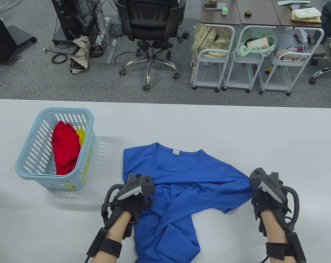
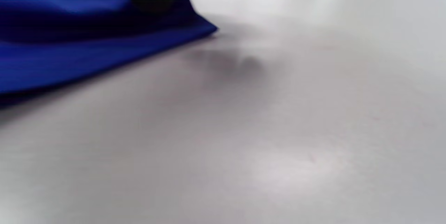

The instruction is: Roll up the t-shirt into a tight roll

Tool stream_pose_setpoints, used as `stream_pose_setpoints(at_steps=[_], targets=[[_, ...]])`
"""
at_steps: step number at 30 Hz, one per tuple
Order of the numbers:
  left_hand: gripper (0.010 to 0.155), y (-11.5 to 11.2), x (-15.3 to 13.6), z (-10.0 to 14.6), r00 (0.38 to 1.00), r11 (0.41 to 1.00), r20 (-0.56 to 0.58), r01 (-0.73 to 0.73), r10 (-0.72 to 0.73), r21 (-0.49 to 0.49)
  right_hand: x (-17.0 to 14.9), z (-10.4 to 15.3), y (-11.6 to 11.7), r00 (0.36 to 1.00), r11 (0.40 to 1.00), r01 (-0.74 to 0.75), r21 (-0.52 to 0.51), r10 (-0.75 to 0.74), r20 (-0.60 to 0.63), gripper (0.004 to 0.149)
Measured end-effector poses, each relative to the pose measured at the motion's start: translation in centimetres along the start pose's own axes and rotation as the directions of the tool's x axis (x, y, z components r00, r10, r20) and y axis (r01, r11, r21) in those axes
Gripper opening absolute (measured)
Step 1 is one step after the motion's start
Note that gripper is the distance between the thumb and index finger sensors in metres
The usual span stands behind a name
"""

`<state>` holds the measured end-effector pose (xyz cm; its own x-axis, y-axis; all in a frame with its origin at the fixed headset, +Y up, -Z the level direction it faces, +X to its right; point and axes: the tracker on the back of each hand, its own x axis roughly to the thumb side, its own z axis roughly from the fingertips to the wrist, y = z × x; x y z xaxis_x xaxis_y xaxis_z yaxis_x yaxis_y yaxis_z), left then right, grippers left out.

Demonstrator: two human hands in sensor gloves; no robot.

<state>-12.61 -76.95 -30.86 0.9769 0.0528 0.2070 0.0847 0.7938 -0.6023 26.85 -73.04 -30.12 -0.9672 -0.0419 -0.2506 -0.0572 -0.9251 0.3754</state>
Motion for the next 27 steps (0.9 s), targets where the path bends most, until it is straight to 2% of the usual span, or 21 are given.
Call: stream_pose_setpoints(at_steps=[4,8,9,11,14,16,19,21,23,25,27], targets=[[0.084,-0.4,0.7,-0.1,0.999,0.999,-0.005,0.034,-0.034,0.007,4.6,1.9,0.4,0.978,0.998,0.05,0.048,-0.059,0.201,0.069],[0.082,-0.4,0.5,-0.2,0.999,0.999,-0.024,0.041,-0.041,0.027,6.9,1.7,2.4,0.975,0.99,-0.111,0.091,0.091,0.201,0.076],[0.081,-0.3,0.4,-0.2,0.998,0.999,-0.033,0.046,-0.045,0.028,6.7,1.2,2.8,0.977,0.984,-0.149,0.102,0.131,0.167,0.081],[0.08,-0.2,0.5,-0.2,0.997,0.997,-0.039,0.062,-0.061,0.035,5.6,0.0,3.1,0.986,0.983,-0.133,0.127,0.119,0.112,0.084],[0.081,-0.1,0.4,-0.2,0.997,0.996,-0.038,0.068,-0.066,0.051,3.2,-1.7,3.1,0.997,0.985,-0.014,0.172,0.002,0.073,0.083],[0.081,0.2,-0.2,0.0,0.995,0.995,-0.074,0.071,-0.067,0.064,1.0,-2.9,3.0,0.996,0.979,0.064,0.194,-0.075,0.045,0.081],[0.081,0.9,-1.4,0.3,0.984,0.988,-0.158,0.097,-0.078,0.118,-0.8,-3.8,3.0,0.981,0.967,0.189,0.171,-0.193,0.005,0.075],[0.079,1.1,-1.6,0.4,0.979,0.978,-0.187,0.118,-0.086,0.171,-0.6,-3.3,2.6,0.987,0.98,0.161,0.119,-0.158,-0.033,0.074],[0.075,1.3,-0.7,0.9,0.978,0.97,-0.168,0.156,-0.125,0.185,1.2,-1.7,1.9,1.0,0.999,-0.003,0.044,0.004,-0.022,0.071],[0.073,1.6,0.4,1.5,0.992,0.972,-0.084,0.106,-0.09,0.209,3.7,0.3,1.4,0.996,0.998,-0.068,-0.004,0.068,0.064,0.068],[0.072,1.8,1.1,1.6,1.0,0.979,0.015,0.0,-0.003,0.205,6.7,2.4,1.4,0.977,0.998,-0.057,-0.014,0.059,0.203,0.069]])
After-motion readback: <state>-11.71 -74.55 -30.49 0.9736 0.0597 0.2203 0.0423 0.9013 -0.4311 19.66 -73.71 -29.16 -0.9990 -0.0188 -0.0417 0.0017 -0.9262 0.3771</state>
